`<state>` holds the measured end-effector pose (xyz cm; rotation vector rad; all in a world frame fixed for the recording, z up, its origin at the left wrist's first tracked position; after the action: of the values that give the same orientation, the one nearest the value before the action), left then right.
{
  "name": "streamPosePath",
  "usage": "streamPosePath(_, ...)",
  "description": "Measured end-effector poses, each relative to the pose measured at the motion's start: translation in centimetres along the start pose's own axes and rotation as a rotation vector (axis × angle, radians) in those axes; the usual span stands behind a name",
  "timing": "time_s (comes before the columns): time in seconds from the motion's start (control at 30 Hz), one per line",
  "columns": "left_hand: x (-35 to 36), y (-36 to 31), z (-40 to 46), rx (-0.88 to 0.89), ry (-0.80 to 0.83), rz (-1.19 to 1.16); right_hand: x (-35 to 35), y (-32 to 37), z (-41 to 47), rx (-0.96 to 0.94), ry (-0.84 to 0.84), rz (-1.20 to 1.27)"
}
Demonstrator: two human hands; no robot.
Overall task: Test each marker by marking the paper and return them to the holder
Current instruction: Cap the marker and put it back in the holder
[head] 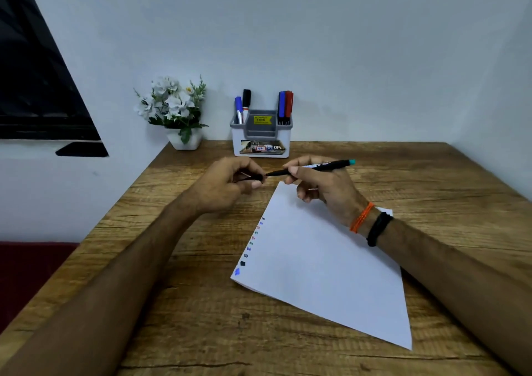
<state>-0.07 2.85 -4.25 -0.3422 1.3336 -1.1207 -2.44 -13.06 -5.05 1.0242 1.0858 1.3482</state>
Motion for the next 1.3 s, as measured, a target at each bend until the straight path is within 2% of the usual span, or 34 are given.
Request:
streamPosePath(0.23,-0.7,-0.3,0.0,0.018,-0.060,-0.097,0.0,-0.3,0.2,0.045,0.030,0.104)
streamPosePath(0.43,-0.4,-0.7,0.0,0.045,-0.050,-0.131,0.8,-0.8,0.0,0.080,0.124,0.139)
streamPosePath(0.7,-0.4,-1.4,-0.2,0.053,-0.070,-0.171,0.1,0.0,0.0,-0.047,0.018,0.032)
streamPosePath(0.87,-0.6,-1.8,-0.5,0.043,-0.087,-0.204,0.1,-0.3,0.3,-0.033,0.069,0.050)
streamPosePath(1.13,0.6,-1.2,-0.4,0.019,-0.059,-0.249,0.1,1.4,0.1,-0.259,0.034,-0.187)
streamPosePath(1.3,1.4,-1.2,-0.5,0.018,-0.055,-0.230,0.0,1.3,0.2,-0.275,0.054,-0.180)
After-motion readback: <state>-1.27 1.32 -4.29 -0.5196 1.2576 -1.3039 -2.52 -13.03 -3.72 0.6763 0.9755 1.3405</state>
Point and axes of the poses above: each hand's wrist, its own z-axis towards the middle knuckle, its own x-axis out of the palm, y = z × x, the point moved 10 cm from there along z, towards the middle knuckle, and after that the axes turned 5 degrees about -y, right-handed, at the moved point
